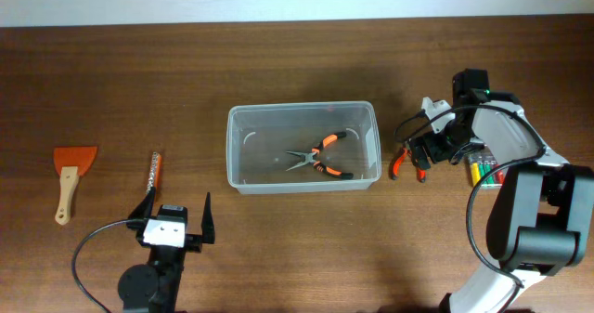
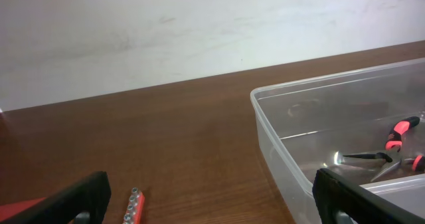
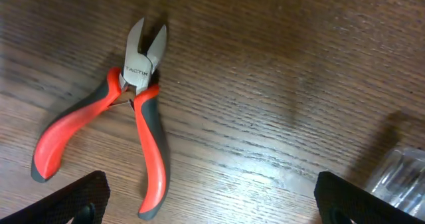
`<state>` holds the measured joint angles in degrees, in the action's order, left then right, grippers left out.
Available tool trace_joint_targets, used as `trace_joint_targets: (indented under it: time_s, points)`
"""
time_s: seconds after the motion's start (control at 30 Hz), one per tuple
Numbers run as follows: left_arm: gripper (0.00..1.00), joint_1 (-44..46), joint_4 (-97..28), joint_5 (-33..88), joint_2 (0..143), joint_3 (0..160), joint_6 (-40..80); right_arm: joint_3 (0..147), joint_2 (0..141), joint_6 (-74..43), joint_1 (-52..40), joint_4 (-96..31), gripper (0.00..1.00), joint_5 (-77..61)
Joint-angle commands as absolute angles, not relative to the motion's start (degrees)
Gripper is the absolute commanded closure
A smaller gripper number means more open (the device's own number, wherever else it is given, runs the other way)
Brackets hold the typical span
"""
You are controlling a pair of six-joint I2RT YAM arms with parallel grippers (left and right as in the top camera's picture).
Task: Pack container
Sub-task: 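Move the right gripper over the small red-handled pliers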
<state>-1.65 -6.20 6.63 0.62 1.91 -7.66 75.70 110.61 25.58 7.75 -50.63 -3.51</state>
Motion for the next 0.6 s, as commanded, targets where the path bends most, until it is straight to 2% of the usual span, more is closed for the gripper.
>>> trace_joint_targets:
  time_s: [0.0, 0.57]
  points:
    - [0.01, -1.93, -6.04, 7.03, 0.34, 1.50, -7.33, 75.59, 110.98, 26.37, 7.46, -50.48, 0.01, -2.57]
    - [0.01, -1.93, -6.04, 7.03, 0.34, 1.50, -7.33, 75.59, 111.02, 26.57, 6.55, -50.72, 0.02, -2.81]
